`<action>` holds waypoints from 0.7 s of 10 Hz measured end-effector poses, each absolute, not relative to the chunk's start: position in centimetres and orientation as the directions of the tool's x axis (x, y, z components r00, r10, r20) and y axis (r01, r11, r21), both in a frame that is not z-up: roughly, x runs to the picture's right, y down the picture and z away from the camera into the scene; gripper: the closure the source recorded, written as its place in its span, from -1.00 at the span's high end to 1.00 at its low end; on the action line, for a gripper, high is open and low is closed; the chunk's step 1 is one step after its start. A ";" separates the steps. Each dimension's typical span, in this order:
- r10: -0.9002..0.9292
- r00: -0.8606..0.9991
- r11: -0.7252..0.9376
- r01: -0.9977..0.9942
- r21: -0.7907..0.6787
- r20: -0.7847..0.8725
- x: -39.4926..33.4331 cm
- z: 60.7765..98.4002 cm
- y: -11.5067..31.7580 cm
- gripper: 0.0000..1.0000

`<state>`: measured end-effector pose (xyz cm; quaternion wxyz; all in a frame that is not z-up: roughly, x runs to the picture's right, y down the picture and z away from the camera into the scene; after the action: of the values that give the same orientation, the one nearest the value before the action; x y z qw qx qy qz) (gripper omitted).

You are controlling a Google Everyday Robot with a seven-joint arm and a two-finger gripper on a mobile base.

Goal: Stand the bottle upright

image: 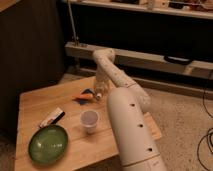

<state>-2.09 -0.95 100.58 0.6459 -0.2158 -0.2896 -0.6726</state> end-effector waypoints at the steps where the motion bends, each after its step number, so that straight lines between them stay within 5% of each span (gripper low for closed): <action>1: -0.736 -0.087 -0.009 0.993 0.118 0.671 -2.3 100.9 -0.4 -0.01; 5: -0.754 -0.137 -0.021 0.983 0.184 0.642 -1.5 97.6 -0.7 -0.86; 7: -0.764 -0.157 -0.012 0.973 0.229 0.626 0.4 93.6 -0.9 -1.00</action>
<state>0.39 -0.87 93.59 0.6278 -0.1658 -0.3159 -0.6918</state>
